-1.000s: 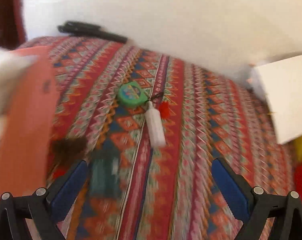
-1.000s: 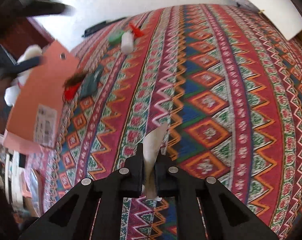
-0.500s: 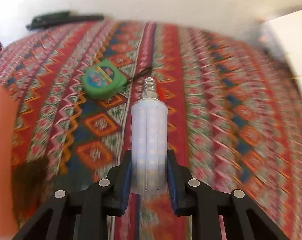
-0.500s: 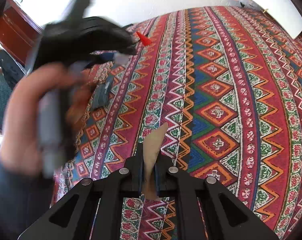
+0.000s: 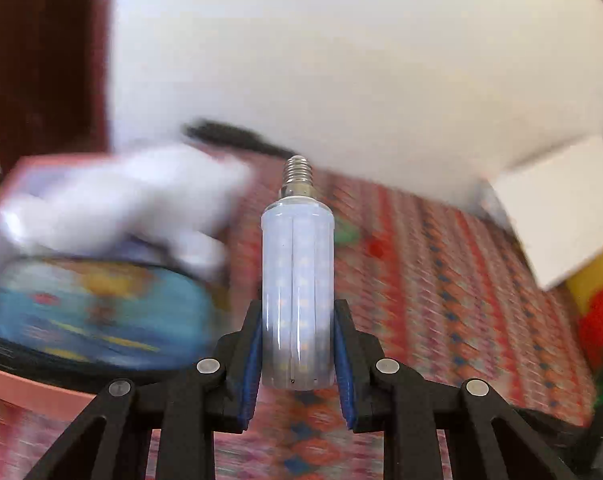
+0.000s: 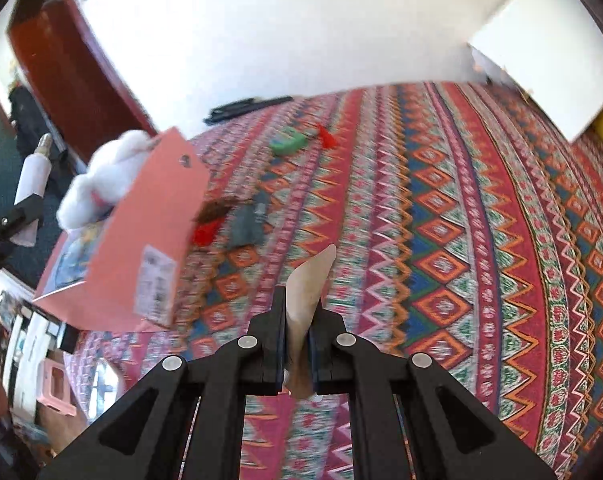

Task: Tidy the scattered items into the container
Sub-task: 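Carry the LED bulb and beige card into the pink box and release both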

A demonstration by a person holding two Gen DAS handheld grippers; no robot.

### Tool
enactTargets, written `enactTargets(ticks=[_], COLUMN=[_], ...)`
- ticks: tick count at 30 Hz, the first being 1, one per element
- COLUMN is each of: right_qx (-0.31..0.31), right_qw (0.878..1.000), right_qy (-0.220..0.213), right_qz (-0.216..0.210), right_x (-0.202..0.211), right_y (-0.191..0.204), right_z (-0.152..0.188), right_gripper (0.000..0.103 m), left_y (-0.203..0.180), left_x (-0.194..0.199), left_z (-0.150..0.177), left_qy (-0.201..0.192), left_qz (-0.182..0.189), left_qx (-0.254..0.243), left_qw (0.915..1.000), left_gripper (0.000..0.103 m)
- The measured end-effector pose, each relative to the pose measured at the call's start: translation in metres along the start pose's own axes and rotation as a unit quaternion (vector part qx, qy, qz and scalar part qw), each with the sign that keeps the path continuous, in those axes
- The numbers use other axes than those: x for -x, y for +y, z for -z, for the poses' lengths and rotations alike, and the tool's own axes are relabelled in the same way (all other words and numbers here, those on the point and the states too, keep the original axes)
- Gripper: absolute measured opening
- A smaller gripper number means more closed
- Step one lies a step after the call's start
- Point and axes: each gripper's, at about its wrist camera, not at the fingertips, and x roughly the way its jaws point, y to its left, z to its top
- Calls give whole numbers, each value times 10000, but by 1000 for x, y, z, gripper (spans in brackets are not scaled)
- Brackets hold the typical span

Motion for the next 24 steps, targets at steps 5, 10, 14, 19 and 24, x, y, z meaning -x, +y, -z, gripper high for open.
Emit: enactTargets(ticks=[5, 10, 14, 19, 24], right_qx=[650, 1532, 2017, 2249, 2121], right_qw=[9965, 9840, 9748, 9719, 9736], right_qy=[-471, -600, -381, -411, -715], right_qz=[-244, -688, -874, -559, -437], right_x=[19, 5, -31, -67, -59], right_y=[79, 186, 249, 274, 265], right_z=[-25, -51, -53, -51, -60], right_gripper=[8, 8, 13, 87, 87], left_y=[91, 169, 213, 216, 200], left_x=[16, 4, -29, -31, -7], left_z=[-17, -22, -16, -13, -24], left_qy=[-106, 61, 540, 419, -186], left_qz=[-611, -1139, -1463, -1915, -1902], left_qx=[402, 798, 1005, 990, 843], left_qw=[9973, 9903, 9826, 9756, 9779], left_gripper=[27, 27, 27, 90, 100])
